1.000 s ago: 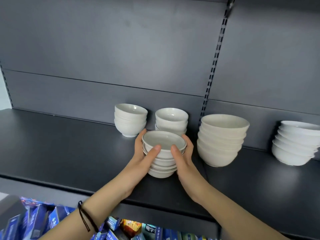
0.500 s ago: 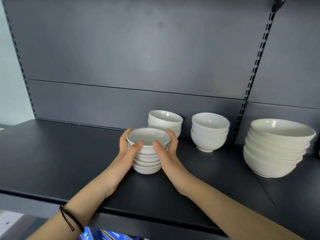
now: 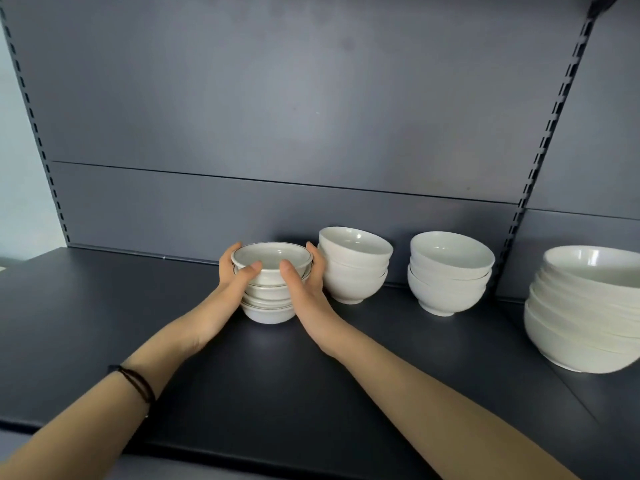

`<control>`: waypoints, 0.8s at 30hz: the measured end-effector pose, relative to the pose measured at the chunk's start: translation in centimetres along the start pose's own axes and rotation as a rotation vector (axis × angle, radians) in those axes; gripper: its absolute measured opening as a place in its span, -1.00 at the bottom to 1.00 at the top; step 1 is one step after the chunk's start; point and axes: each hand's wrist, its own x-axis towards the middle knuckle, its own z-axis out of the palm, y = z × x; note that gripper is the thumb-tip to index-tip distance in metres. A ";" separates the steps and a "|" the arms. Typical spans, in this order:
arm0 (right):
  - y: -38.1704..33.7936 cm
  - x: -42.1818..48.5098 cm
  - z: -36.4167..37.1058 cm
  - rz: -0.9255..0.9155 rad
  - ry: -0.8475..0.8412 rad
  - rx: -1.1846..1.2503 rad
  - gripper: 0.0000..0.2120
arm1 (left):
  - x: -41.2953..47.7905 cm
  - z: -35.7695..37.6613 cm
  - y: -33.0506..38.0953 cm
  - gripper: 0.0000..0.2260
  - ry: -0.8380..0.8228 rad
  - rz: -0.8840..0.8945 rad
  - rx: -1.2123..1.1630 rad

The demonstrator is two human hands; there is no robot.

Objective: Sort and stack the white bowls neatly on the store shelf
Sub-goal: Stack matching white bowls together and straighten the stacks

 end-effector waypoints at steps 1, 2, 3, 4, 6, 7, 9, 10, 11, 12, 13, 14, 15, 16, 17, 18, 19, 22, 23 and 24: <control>-0.1 0.5 0.1 0.005 0.003 -0.011 -0.33 | 0.7 -0.1 -0.1 -0.54 0.005 0.003 0.017; -0.2 1.0 0.2 0.009 0.004 -0.019 -0.33 | 1.2 -0.1 -0.2 -0.54 0.005 0.010 0.023; -0.3 1.5 0.3 0.013 0.002 -0.021 -0.33 | 1.7 -0.2 -0.3 -0.53 0.009 0.014 0.023; -0.3 2.0 0.3 0.015 -0.002 -0.020 -0.34 | 2.0 -0.1 -0.2 -0.53 0.008 0.015 0.018; -0.2 2.7 0.4 0.018 -0.006 -0.019 -0.36 | 2.2 0.3 0.0 -0.53 0.000 0.017 -0.003; -0.2 3.0 0.4 0.019 -0.009 -0.015 -0.37 | 2.1 0.4 0.2 -0.53 -0.008 0.018 -0.018; -0.2 3.6 0.6 0.032 -0.009 -0.002 -0.37 | 1.6 0.7 0.7 -0.50 -0.051 0.020 -0.058; 0.0 3.9 0.7 0.041 -0.003 0.005 -0.36 | 1.2 0.6 0.9 -0.48 -0.088 0.018 -0.077; 0.1 4.1 0.7 0.043 0.004 0.010 -0.36 | 1.0 0.5 1.0 -0.44 -0.113 0.012 -0.099; 0.2 4.3 0.8 0.041 0.010 0.004 -0.35 | 0.7 0.2 1.0 -0.37 -0.132 0.009 -0.108; 0.5 4.4 0.8 0.030 0.013 -0.009 -0.33 | 0.4 -0.2 1.1 -0.31 -0.168 0.010 -0.100; 0.7 4.4 0.8 0.017 0.011 -0.024 -0.31 | -0.1 -0.5 1.1 -0.27 -0.224 0.017 -0.063; 0.9 4.4 0.8 0.007 0.010 -0.032 -0.29 | -0.7 -0.8 1.1 -0.24 -0.268 0.031 -0.003; 1.1 4.3 0.8 -0.002 0.015 -0.043 -0.28 | -1.1 -1.0 1.0 -0.20 -0.271 0.052 0.062; 1.4 4.2 0.8 -0.015 0.026 -0.055 -0.27 | -1.4 -1.4 0.8 -0.19 -0.243 0.069 0.112; 1.5 4.2 0.7 -0.026 0.044 -0.068 -0.27 | -1.6 -1.6 0.8 -0.19 -0.210 0.087 0.151; 1.7 4.2 0.7 -0.033 0.051 -0.084 -0.27 | -1.6 -1.8 0.7 -0.19 -0.174 0.110 0.178; 1.8 3.6 0.8 -0.030 0.039 -0.147 -0.26 | -1.8 -2.4 0.8 -0.21 -0.076 0.155 0.217; 1.5 3.0 0.6 -0.032 0.022 -0.169 -0.26 | -2.1 -2.6 0.8 -0.28 -0.036 0.183 0.237; 1.3 2.3 0.3 -0.042 0.004 -0.192 -0.29 | -2.6 -2.7 0.8 -0.38 0.013 0.216 0.259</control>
